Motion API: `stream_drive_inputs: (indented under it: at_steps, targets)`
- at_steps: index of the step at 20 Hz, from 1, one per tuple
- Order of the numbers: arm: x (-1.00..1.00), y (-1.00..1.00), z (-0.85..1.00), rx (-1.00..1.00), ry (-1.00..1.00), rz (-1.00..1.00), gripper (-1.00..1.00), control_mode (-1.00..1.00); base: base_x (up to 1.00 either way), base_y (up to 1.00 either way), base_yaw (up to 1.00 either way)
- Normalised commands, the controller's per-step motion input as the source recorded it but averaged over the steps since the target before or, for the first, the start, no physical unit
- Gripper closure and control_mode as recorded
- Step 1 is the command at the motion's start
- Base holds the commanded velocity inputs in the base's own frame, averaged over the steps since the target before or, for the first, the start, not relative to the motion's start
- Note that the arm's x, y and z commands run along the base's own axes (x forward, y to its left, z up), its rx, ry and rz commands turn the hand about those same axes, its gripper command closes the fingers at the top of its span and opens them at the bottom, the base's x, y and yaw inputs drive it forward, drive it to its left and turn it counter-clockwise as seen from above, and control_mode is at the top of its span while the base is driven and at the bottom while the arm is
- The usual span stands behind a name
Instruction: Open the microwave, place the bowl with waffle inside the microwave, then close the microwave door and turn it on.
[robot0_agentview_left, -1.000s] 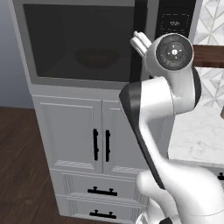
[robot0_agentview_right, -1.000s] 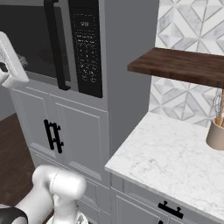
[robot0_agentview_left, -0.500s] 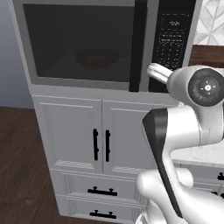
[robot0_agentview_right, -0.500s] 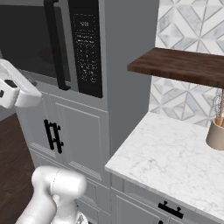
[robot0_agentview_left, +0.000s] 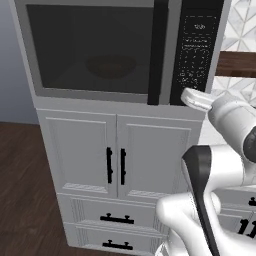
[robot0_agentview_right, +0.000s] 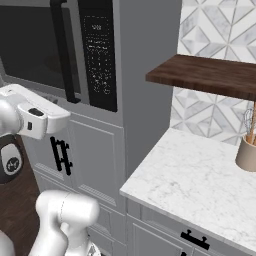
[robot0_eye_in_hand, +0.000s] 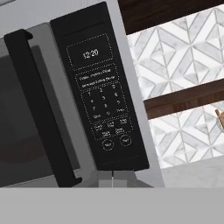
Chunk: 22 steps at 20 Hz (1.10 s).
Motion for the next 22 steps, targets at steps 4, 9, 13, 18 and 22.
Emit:
stream_drive_inputs:
  at_steps: [4, 9, 13, 18, 22]
  targets:
    - [0.17, 0.0, -0.03, -0.03, -0.01, 0.0, 1.0, -1.0, 0.0, 0.0, 0.0]
    - [0.23, 0.0, -0.11, -0.02, 0.0, 0.0, 1.0, -1.0, 0.0, 0.0, 0.0]
    - [0.03, -0.01, -0.29, -0.01, 0.0, 0.0, 1.0, -1.0, 0.0, 0.0, 0.0]
    - [0.0, -0.18, -0.24, 0.0, 0.0, 0.0, 1.0, -1.0, 0.0, 0.0, 0.0]
    - [0.05, -0.12, -0.04, 0.0, 0.0, 0.0, 1.0, -1.0, 0.0, 0.0, 0.0]
